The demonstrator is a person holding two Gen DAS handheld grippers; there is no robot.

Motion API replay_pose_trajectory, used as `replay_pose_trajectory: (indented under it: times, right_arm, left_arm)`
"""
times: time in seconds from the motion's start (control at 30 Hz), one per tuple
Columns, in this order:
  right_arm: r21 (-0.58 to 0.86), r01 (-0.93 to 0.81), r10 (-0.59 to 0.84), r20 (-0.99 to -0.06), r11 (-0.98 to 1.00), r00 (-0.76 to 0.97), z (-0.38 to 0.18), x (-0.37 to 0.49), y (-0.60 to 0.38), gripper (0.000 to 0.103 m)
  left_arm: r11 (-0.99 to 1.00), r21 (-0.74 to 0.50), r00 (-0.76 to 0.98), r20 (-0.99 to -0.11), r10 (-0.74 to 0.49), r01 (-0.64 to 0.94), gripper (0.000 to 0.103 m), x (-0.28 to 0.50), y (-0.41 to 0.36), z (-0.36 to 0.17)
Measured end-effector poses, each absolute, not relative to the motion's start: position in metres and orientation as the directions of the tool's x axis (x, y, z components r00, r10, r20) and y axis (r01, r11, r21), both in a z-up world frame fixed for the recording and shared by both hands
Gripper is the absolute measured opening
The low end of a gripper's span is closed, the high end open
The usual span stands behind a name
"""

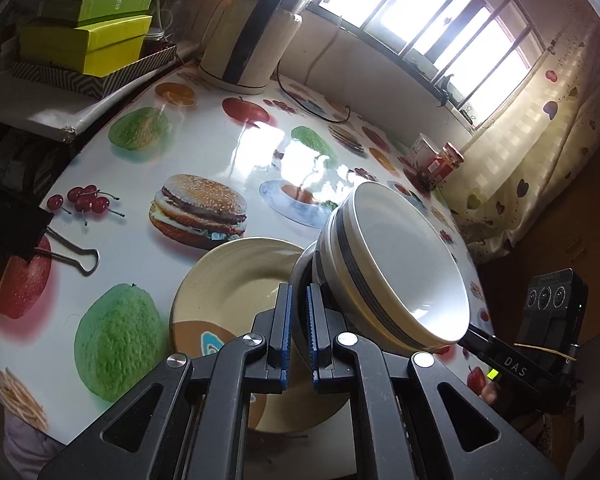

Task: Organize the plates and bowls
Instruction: 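Lower the bowl stack onto the beige plates with both grippers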

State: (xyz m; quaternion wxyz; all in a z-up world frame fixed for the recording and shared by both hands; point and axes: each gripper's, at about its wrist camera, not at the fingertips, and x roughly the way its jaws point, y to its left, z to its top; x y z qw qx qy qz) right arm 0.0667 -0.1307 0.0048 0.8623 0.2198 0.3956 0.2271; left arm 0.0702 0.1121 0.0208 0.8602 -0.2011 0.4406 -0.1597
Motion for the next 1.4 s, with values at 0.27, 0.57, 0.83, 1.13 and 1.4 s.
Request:
replay_pose_trajectory:
  times: [0.27, 0.57, 0.83, 1.13, 1.4]
  right_arm:
    - [0.567, -0.252, 0.599, -0.584, 0.784, 0.548, 0.001, 0.075, -0.108, 0.013]
    - [0.577, -0.269, 0.623, -0.594, 0.771, 0.509, -0.005, 0.079, -0.087, 0.013]
    - [0.574, -0.279, 0.628, -0.604, 0.770, 0.491, -0.009, 0.085, -0.074, 0.014]
    - [0.575, -0.281, 0.628, -0.597, 0.769, 0.498, -0.011, 0.085, -0.075, 0.016]
    - [0.551, -0.272, 0.604, -0.614, 0.789, 0.508, -0.011, 0.084, -0.074, 0.024]
  left_arm:
    - [0.863, -0.502, 0.573, -0.692, -0.438, 0.054, 0.005, 0.066, 0.135, 0.014]
    - [0.861, -0.508, 0.592, -0.687, -0.422, 0.025, 0.005, 0.063, 0.152, 0.014]
    - [0.856, -0.517, 0.589, -0.687, -0.425, 0.014, 0.005, 0.061, 0.160, 0.010]
    - [0.850, -0.527, 0.590, -0.684, -0.428, 0.005, 0.006, 0.059, 0.158, 0.009]
    - [0.864, -0.503, 0.589, -0.699, -0.405, -0.002, 0.010, 0.057, 0.157, 0.005]
